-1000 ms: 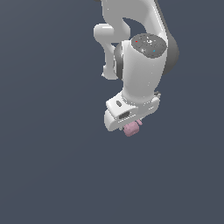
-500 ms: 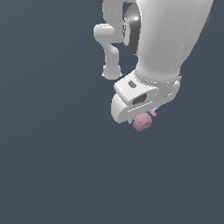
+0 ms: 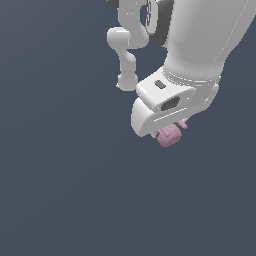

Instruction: Pick up the object and move it to a goal position.

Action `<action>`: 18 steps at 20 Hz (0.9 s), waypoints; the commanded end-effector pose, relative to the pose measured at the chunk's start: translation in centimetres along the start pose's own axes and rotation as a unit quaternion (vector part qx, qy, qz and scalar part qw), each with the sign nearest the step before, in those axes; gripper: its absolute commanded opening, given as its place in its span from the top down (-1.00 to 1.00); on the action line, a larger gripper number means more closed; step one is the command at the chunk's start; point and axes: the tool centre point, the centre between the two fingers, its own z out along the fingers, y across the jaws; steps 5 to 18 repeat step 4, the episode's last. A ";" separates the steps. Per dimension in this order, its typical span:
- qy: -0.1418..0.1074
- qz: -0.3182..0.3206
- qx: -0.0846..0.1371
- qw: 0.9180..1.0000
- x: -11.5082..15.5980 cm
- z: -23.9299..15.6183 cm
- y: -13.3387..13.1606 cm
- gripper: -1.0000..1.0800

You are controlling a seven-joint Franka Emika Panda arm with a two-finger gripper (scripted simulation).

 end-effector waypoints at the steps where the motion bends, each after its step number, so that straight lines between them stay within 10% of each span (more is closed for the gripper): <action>1: 0.000 0.000 0.000 1.000 0.1 -0.3 0.0 1.00; 18: 0.000 0.000 0.000 1.000 0.2 -0.3 0.0 1.00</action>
